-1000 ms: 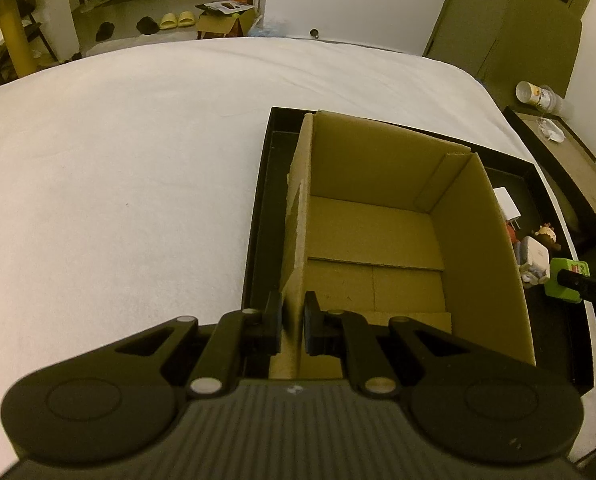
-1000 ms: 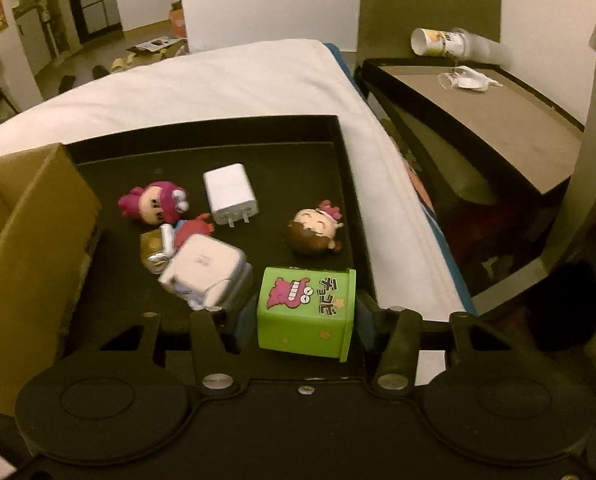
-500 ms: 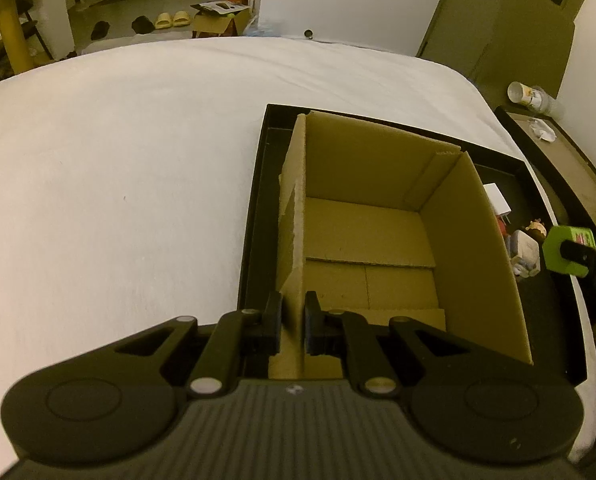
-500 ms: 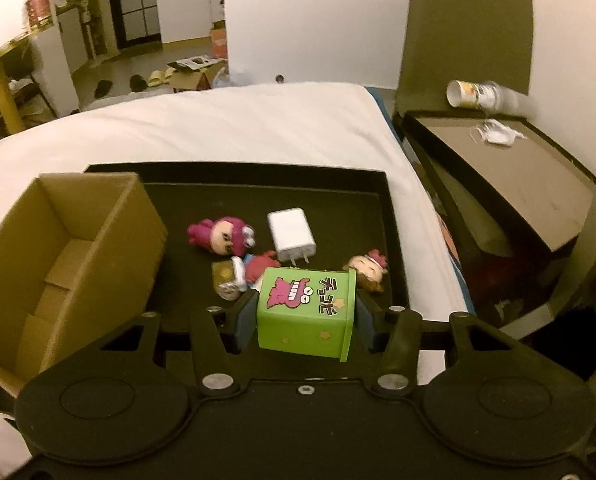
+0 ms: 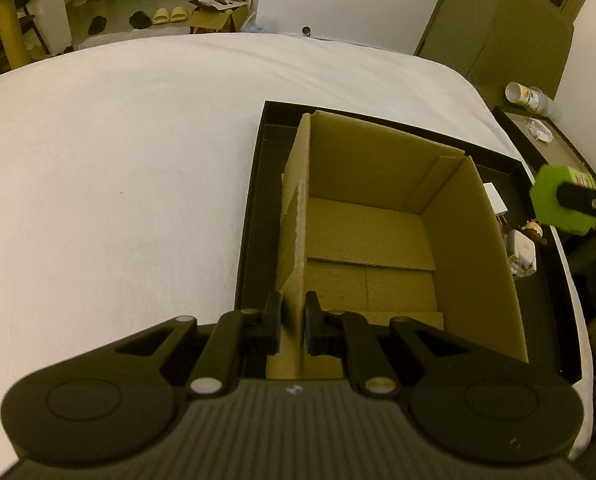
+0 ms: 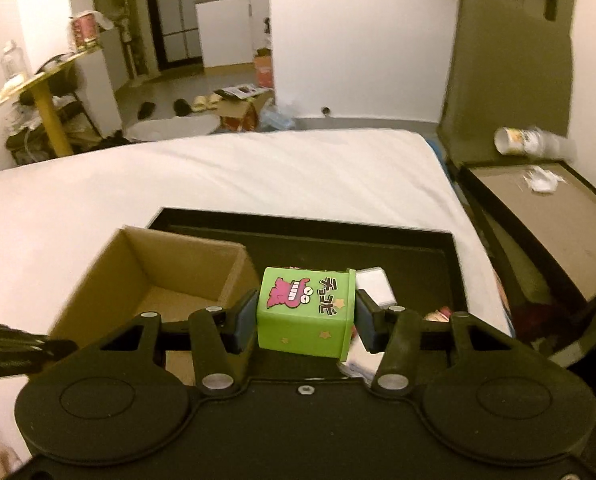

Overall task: Organize rigid objects
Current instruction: 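Carry the green cube into the cardboard box and open the right gripper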

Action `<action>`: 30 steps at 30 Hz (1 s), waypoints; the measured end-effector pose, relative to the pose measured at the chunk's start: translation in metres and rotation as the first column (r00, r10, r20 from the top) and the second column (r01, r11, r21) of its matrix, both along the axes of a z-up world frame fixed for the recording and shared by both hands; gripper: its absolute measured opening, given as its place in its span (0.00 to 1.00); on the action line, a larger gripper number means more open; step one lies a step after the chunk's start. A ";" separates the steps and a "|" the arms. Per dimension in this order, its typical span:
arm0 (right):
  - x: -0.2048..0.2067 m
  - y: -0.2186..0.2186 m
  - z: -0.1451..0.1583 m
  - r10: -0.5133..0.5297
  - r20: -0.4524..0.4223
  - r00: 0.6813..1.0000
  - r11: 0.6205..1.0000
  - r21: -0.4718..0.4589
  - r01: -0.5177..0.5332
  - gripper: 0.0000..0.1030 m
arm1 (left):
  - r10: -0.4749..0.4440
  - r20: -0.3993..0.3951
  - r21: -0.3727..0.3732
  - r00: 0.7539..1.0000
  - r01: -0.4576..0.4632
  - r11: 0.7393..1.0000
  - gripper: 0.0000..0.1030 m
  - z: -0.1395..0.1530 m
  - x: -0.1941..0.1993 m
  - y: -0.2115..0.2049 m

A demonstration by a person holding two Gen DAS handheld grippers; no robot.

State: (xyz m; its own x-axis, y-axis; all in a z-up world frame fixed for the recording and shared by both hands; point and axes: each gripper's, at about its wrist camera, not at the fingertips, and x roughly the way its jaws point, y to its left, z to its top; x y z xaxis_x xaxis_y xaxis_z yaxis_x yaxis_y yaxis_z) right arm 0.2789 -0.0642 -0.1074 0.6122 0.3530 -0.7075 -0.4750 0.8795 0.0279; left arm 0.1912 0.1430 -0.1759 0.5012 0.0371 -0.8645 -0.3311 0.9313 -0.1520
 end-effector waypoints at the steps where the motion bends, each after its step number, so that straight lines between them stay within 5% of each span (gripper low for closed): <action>1: -0.001 0.005 0.002 0.008 0.001 1.000 1.000 0.005 -0.008 0.48 | -0.001 -0.001 0.000 1.000 0.001 1.000 0.10 0.000 0.000 0.000; 14: -0.004 0.040 0.010 0.091 0.016 0.996 0.996 0.018 -0.091 0.48 | -0.003 0.001 -0.020 1.000 0.003 1.000 0.10 -0.004 0.002 0.006; 30: -0.007 0.077 -0.002 0.221 -0.070 0.973 0.974 0.061 -0.217 0.48 | 0.005 0.005 -0.033 1.000 -0.005 0.999 0.10 -0.007 0.003 0.010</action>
